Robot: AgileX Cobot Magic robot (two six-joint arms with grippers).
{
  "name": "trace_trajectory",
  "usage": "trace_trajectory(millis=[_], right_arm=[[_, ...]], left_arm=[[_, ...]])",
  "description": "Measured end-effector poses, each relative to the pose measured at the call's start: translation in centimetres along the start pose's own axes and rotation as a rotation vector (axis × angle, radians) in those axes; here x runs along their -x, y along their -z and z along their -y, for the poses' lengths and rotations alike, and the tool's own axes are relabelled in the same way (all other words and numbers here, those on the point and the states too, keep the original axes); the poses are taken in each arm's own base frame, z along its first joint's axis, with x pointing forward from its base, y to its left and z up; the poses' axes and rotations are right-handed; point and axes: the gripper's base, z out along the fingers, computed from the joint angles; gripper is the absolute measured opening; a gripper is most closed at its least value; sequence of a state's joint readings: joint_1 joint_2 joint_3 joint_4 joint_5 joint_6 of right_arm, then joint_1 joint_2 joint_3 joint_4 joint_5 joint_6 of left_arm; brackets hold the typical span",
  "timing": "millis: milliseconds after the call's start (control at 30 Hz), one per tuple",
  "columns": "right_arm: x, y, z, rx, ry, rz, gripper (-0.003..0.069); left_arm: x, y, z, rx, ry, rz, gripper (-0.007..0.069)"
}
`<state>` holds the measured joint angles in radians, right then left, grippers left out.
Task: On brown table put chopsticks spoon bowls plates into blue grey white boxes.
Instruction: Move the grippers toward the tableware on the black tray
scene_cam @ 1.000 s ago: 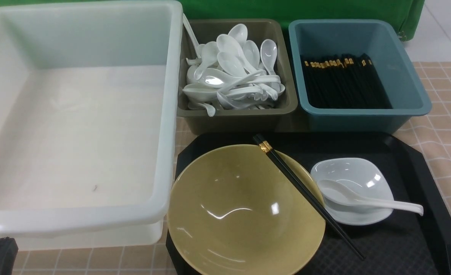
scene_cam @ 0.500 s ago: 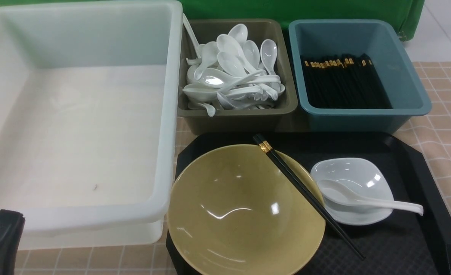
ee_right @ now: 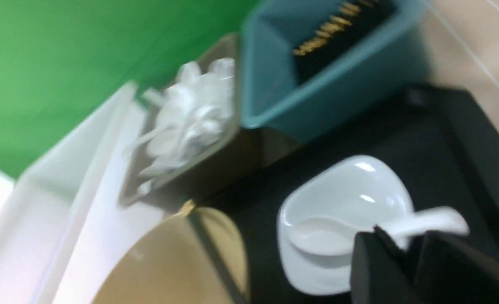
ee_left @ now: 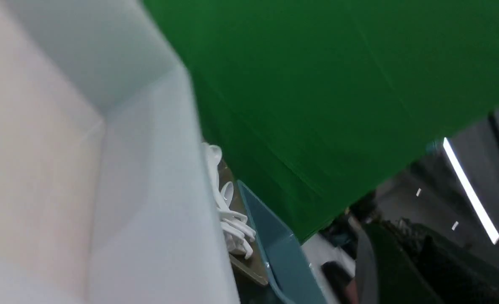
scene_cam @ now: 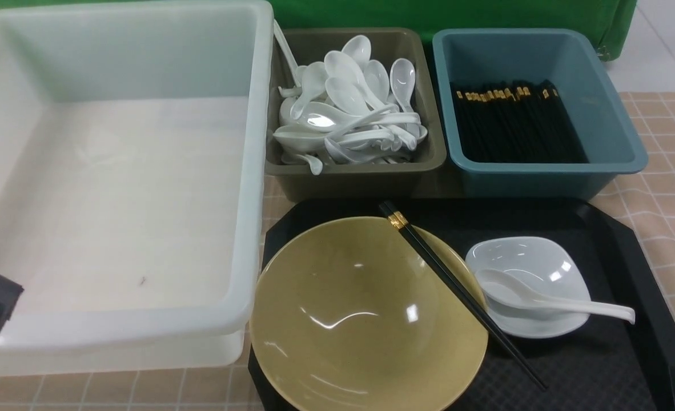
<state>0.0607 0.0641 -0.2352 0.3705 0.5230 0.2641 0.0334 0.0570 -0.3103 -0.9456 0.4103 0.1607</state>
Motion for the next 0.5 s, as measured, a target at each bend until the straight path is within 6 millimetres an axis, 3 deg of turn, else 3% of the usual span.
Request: trace_trajectory(millis=[33,100,167,233,333,500], right_arm=[[0.4,0.2,-0.4,0.006,0.028,-0.002,0.016],[3.1,-0.5,-2.6,0.008,0.208,-0.131,0.0071],[4.8,-1.0,-3.9,0.013,0.326,-0.22,0.0042],[6.3,-2.1,-5.1,0.015,0.414,-0.309,0.0038],[8.8,-4.7,-7.0,0.055,0.637,-0.598,0.0036],[10.0,-8.3,-9.3,0.152,0.774,-0.848,0.0036]], left_arm=[[0.2,-0.1,0.2,-0.003,-0.01,-0.008,0.0001],[2.0,-1.5,2.0,0.035,-0.199,-0.175,0.0001],[3.3,-3.1,2.6,0.081,-0.31,-0.304,0.0001],[4.1,-4.1,2.9,0.11,-0.377,-0.414,0.0001],[6.2,-6.7,3.0,0.204,-0.536,-0.686,0.0001],[7.3,-9.6,3.0,0.228,-0.641,-0.893,0.0001]])
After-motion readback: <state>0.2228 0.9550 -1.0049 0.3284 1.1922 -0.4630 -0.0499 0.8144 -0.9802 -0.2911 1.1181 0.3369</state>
